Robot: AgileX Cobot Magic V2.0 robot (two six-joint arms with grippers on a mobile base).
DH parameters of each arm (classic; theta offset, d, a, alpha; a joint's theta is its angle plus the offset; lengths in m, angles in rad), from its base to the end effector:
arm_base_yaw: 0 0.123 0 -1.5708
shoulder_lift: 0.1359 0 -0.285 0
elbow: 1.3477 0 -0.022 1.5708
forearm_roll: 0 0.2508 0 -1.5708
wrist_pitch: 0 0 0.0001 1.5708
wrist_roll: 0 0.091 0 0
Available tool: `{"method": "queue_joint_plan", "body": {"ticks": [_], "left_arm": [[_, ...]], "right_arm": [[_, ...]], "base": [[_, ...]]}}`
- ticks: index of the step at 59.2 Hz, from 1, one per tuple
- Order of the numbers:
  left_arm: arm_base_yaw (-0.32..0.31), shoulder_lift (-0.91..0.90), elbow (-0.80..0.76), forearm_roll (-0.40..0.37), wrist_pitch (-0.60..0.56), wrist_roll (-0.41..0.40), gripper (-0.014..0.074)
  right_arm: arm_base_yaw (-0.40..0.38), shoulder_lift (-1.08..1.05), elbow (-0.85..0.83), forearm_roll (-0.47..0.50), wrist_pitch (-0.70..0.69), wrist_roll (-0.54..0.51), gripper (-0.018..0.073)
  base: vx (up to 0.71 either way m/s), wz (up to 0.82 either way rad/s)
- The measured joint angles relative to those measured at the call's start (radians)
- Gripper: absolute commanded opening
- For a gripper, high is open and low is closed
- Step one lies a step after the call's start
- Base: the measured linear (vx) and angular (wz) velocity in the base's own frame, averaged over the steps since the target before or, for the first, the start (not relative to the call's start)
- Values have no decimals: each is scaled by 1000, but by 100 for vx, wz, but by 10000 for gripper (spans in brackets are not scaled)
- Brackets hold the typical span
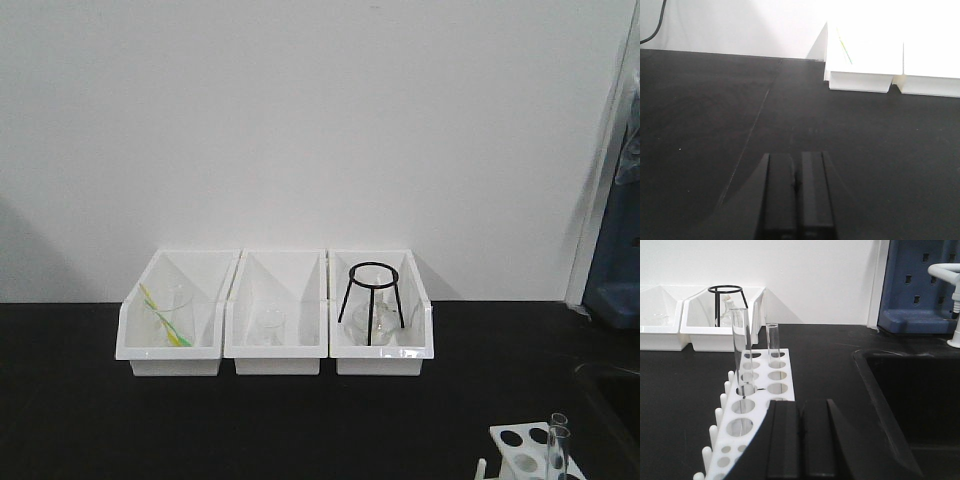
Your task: Flip and reinsert test tube from rack
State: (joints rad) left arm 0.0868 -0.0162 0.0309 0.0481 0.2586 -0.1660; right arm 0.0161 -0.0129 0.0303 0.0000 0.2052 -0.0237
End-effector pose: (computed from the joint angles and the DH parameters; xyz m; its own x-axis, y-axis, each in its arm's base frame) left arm 0.0547 0.0059 0.1802 -0.1710 -0.1345 -0.9760 -0.1200 0.9861 -0.1149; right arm 0.0560 0.0009 0.1850 -0.1346 -0.0259 -0.9906 -0.0193 0.9995 -0.0235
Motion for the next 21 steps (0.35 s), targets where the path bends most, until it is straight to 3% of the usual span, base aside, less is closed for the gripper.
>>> {"method": "queue_joint_plan", "body": {"ticks": [21], "left_arm": [[0,0,0,0,0,0,-6]], "right_arm": [[0,0,0,0,0,0,-12]], "base": [[0,0]]}}
